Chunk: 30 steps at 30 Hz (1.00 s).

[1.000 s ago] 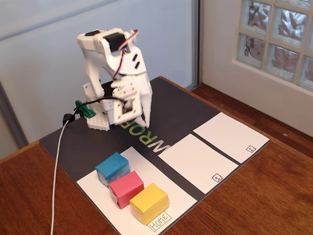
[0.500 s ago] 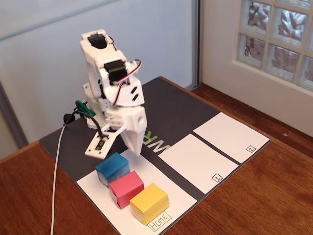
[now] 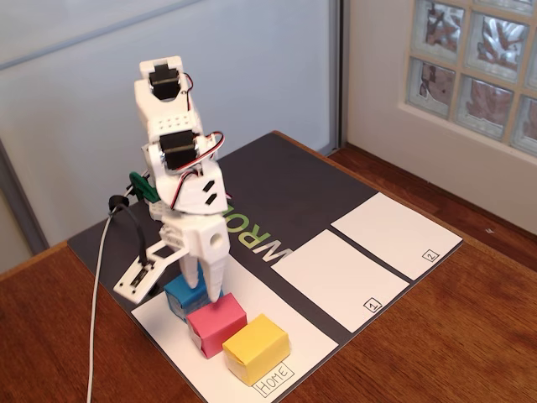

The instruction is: Move box red to zone 2

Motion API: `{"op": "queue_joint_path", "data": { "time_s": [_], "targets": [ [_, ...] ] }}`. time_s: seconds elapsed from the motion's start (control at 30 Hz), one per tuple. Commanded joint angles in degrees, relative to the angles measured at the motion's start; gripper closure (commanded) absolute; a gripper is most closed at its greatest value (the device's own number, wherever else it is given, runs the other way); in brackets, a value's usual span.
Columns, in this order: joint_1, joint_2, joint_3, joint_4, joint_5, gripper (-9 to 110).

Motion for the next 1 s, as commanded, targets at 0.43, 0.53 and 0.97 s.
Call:
{"op": "queue_joint_path", "data": {
  "time_s": [0.43,0.53,0.97],
  "targets": [
    [-1.8,-7.7,-9.5,-2.4,-1.0,74],
    [-2.8,-8.2,-9.5,-2.5,-1.1,68],
    [-4.0,-8.7,-9.0,-2.5,-1.5,61]
  ]
}}
